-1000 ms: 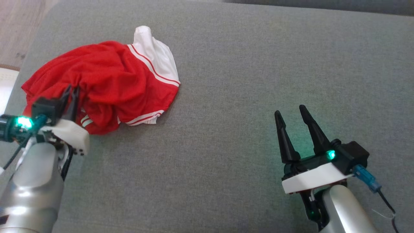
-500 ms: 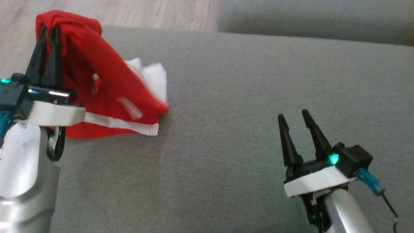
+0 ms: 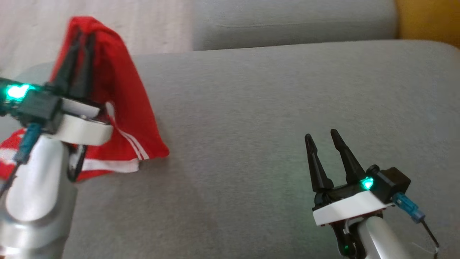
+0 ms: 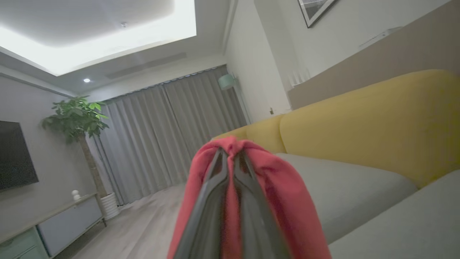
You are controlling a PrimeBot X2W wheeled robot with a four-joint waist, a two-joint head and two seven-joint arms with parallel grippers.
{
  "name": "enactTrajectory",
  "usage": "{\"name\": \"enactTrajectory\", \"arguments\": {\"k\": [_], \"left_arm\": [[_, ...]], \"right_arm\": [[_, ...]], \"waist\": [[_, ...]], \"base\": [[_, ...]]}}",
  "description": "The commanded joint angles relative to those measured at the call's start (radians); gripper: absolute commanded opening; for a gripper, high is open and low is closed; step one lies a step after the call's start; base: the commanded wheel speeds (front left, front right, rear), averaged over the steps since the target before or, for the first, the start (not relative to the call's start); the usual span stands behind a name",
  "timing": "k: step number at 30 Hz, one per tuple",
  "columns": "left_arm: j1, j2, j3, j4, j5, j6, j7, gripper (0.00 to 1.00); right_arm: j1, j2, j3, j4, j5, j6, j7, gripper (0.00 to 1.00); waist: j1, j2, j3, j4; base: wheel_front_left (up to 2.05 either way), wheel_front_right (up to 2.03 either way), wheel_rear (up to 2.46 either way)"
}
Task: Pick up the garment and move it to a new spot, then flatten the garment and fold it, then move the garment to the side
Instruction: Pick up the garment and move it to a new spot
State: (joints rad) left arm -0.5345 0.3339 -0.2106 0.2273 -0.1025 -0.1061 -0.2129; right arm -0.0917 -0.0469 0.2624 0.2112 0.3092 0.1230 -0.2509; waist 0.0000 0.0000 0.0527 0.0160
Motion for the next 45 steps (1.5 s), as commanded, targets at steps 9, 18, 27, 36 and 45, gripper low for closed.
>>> {"name": "enactTrajectory", "arguments": {"k": [9,18,27,36,45], "left_arm": [[-0.072,0.019,-0.102,-0.017,0.005,-0.019,0.038,0.0],[-0.221,-0.038,-0.268,0.108,-0.005,-0.024,0.047,0.0],[-0.392,-0.105,-0.448,0.334,-0.094,-0.024,0.01,1.0],[-0.408,-0.086,-0.418,0.422,-0.115,0.002,-0.039,1.0],[-0.197,-0.011,-0.326,0.253,-0.154,0.064,-0.048,1.0]], "right_arm": [[-0.057,-0.003,0.05,-0.043,0.031,0.008,-0.011,1.0],[-0.094,-0.003,0.103,-0.074,0.088,0.008,-0.011,1.0],[-0.093,-0.003,0.139,-0.087,0.113,0.008,-0.011,1.0],[-0.082,-0.003,0.071,-0.082,0.092,0.008,-0.011,1.0],[-0.056,-0.003,-0.028,-0.055,0.01,0.008,-0.011,1.0]], "waist": [[0.0,0.0,0.047,-0.221],[0.0,0.0,0.12,-0.406],[0.0,0.0,0.153,-0.471],[0.0,0.0,0.147,-0.333],[0.0,0.0,0.062,-0.092]], "base": [[0.0,0.0,0.0],[0.0,0.0,0.0],[0.0,0.0,0.0],[0.0,0.0,0.0],[0.0,0.0,0.0]]}}
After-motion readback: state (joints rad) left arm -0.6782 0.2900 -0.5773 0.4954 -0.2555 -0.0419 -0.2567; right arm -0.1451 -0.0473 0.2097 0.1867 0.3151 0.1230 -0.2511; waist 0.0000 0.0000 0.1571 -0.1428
